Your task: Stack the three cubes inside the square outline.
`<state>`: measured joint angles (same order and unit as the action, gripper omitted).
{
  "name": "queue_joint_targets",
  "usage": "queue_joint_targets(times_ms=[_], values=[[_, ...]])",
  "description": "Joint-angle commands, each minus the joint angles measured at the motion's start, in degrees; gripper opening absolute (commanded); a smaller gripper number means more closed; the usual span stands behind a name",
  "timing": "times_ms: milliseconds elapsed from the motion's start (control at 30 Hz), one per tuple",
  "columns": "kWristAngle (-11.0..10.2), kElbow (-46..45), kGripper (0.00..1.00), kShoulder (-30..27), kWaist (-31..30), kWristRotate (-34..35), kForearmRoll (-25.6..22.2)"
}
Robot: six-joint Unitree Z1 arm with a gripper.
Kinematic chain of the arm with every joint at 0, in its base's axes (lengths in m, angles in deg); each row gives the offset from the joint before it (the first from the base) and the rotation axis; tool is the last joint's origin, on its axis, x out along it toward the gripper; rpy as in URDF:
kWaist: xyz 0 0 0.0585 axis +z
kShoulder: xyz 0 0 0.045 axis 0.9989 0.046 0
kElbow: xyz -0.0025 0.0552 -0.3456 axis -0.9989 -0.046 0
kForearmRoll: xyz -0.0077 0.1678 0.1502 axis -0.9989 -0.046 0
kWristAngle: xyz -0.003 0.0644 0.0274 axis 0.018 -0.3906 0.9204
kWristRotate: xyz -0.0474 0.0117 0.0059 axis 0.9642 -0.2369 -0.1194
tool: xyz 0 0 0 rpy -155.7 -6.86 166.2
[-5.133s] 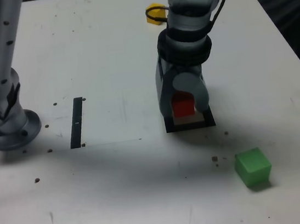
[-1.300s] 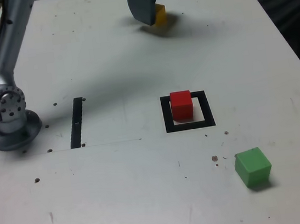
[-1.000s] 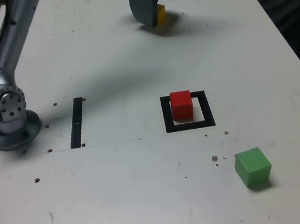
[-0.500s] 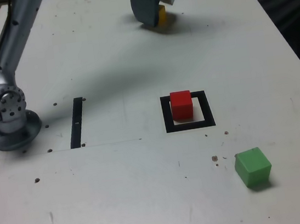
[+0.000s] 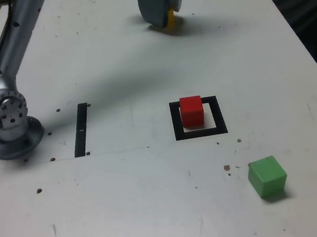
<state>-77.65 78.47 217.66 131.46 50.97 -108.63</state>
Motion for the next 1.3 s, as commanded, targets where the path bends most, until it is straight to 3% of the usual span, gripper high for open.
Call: queue_joint_targets(times_ms=[0, 533, 933, 1267], values=[[0.1, 0.3, 0.36, 0.2, 0.1, 0.1, 0.1], [-0.7, -4.8, 0.36, -4.2, -0.7, -3.7, 0.8], [0.4, -15.9, 0.36, -12.9, -4.5, -12.2, 4.5], [2.2, -26.5, 0.36, -23.5, -10.3, -15.6, 5.3]])
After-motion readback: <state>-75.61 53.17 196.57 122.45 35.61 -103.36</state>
